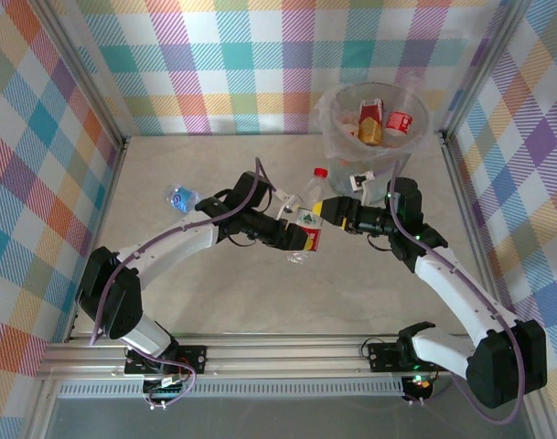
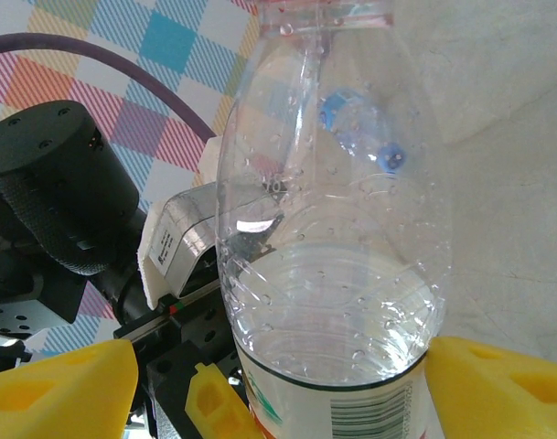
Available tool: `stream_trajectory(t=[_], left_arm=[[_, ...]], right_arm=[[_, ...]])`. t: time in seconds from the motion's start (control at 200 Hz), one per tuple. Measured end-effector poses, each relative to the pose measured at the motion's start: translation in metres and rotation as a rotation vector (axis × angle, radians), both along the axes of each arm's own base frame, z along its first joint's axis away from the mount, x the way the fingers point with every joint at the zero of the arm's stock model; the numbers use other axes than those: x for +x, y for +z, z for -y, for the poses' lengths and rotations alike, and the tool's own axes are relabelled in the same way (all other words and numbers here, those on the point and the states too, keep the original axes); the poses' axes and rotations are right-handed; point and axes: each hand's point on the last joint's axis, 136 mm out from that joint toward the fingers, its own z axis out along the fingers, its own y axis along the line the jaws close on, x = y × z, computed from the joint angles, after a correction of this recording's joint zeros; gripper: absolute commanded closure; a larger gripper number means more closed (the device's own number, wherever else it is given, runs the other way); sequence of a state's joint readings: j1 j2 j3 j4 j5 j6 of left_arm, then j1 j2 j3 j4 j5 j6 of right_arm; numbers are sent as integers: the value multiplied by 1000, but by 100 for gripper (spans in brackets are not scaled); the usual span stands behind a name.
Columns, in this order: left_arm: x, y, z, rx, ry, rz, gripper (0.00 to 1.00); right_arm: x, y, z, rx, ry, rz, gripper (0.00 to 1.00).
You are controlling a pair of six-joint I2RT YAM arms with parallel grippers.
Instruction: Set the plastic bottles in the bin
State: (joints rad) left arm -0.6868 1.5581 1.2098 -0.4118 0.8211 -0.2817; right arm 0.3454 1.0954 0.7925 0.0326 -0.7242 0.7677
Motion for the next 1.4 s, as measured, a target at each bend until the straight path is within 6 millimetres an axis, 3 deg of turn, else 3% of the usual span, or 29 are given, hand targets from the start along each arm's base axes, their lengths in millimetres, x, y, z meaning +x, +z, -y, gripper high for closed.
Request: stream_trajectory(t=[0.13,0.315,0.93,1.02,1.145,1.22,1.4], left_arm=[[-1,-1,1,0,-4,-9,51],[-20,5,11,-34,-81,-21,50],[-24,6,12,-40,-106,-3,46],[-24,6,12,-41,-109,3,39],[-22,6,12,-37,-104,17,22],[-19,6,12,-33,-101,48,1],[-15,21,3,-21,-78,164,0]], right_arm=[[4,-5,0,-3,-2,-17,13],[7,-6,-2,-1,-2,-10,12],[9,-3,-1,-11,-6,8,38],[9,-2,-1,-13,-8,12,39],[8,-1,1,-17,-14,18,40],[6,-3,3,-35,-22,22,40],[-3,1,17,-104,-73,51,40]])
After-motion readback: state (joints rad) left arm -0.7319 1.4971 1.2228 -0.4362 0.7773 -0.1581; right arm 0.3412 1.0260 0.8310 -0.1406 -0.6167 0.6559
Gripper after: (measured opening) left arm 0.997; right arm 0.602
